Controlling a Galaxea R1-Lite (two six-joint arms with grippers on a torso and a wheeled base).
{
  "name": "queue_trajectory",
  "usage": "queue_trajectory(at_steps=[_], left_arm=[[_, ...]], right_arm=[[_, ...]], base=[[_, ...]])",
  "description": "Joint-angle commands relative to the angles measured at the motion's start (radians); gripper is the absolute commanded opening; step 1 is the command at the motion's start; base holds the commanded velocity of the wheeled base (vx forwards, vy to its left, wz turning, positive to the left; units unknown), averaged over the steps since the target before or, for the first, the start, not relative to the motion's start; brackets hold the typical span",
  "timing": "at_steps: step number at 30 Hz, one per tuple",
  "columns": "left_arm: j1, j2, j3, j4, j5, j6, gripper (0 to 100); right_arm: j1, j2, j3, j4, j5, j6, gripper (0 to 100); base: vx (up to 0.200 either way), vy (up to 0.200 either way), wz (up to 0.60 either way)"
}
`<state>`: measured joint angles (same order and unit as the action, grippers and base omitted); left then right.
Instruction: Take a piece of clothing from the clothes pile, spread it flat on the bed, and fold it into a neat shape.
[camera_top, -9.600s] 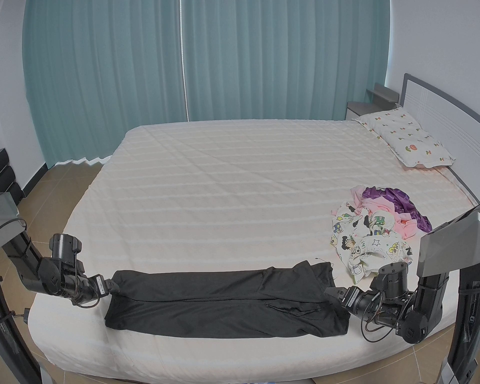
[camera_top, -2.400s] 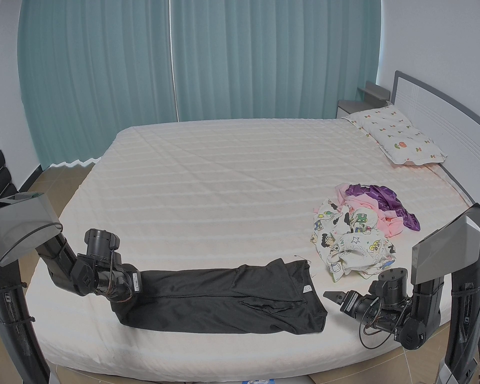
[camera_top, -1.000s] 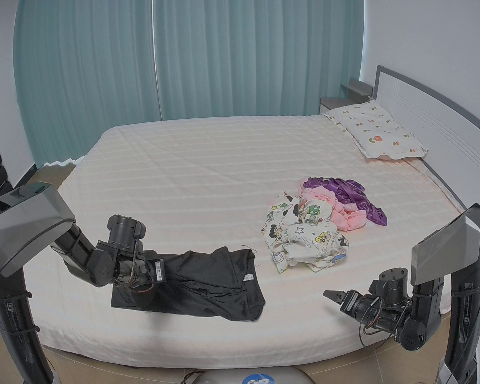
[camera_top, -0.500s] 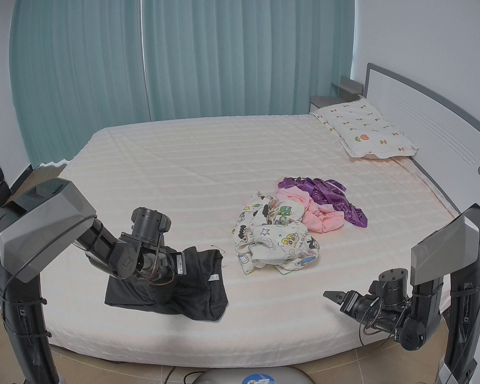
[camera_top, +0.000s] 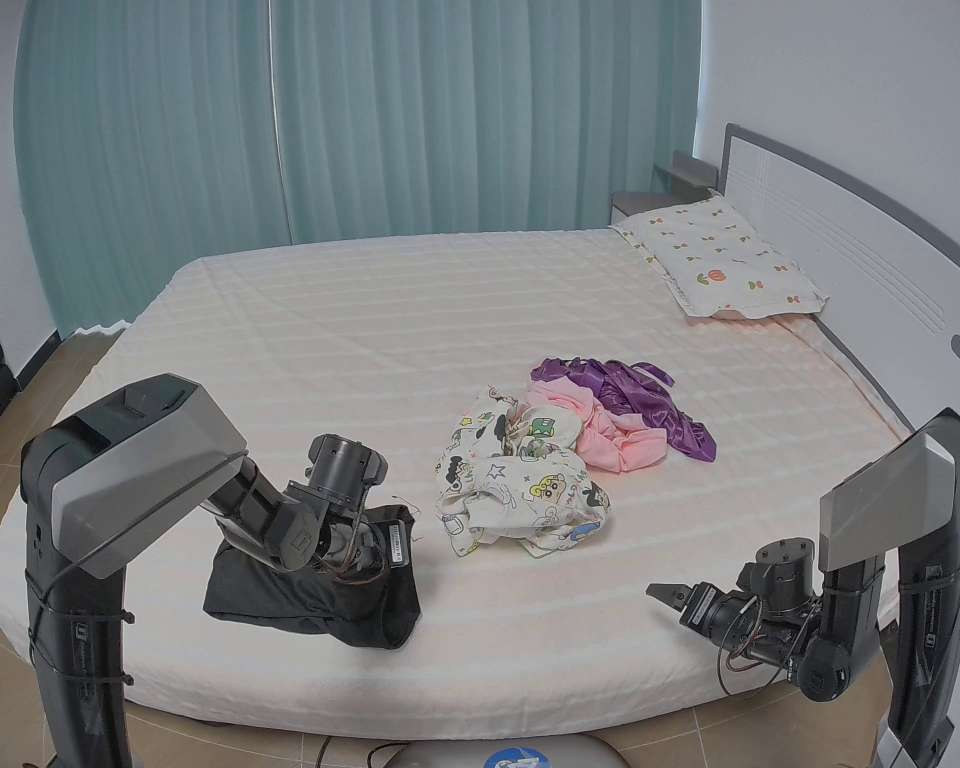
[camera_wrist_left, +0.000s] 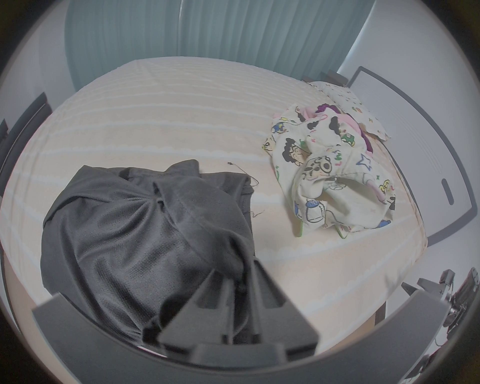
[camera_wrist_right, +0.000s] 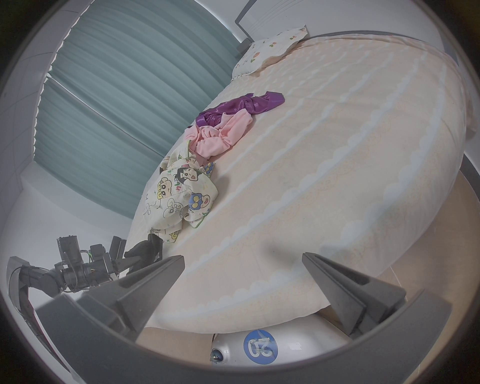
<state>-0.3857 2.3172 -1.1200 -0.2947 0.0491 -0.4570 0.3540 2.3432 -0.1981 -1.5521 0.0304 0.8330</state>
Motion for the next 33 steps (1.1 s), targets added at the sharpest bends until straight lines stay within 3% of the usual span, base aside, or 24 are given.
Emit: queue_trajectory(at_steps=[1,9,16,17,18,20,25,30,33], left_arm=[[-0.007,0.004,-0.001,0.005,-0.002,-0.022,100],[-0.047,-0.114,0.019,-0.006,-0.034,-0.238,100],[0.027,-0.180,0.072,-0.018,-0.064,-0.339,100],[0.065,-0.216,0.111,-0.037,-0.114,-0.370,100],[0.065,-0.216,0.111,-0.037,-0.114,-0.370,100],[0.145,-0.265,0.187,-0.061,-0.235,-0.422,100],[0.274,-0.294,0.276,-0.109,-0.344,-0.428,100],[0.381,-0.294,0.387,-0.207,-0.430,-0.430,100],[0.419,-0.285,0.417,-0.261,-0.445,-0.430,100]], right_arm=[[0.000,0.004,0.000,0.000,0.000,0.000,100],[-0.004,0.002,0.002,0.000,0.000,0.000,100],[-0.004,-0.007,0.002,-0.002,0.000,0.000,100],[-0.001,-0.010,-0.001,-0.002,-0.001,0.000,100],[-0.001,-0.010,-0.001,-0.002,-0.001,0.000,100],[0.005,-0.007,-0.017,0.000,-0.001,-0.003,100],[0.025,-0.027,-0.061,0.017,0.002,-0.017,100],[0.091,0.004,-0.093,0.017,0.025,-0.103,100],[0.137,-0.001,-0.176,0.070,0.023,-0.107,100]], base=[[0.000,0.000,0.00],[0.000,0.000,0.00],[0.000,0.000,0.00],[0.000,0.000,0.00],[0.000,0.000,0.00],[0.000,0.000,0.00],[0.000,0.080,0.00],[0.000,0.200,0.00],[0.000,0.200,0.00]])
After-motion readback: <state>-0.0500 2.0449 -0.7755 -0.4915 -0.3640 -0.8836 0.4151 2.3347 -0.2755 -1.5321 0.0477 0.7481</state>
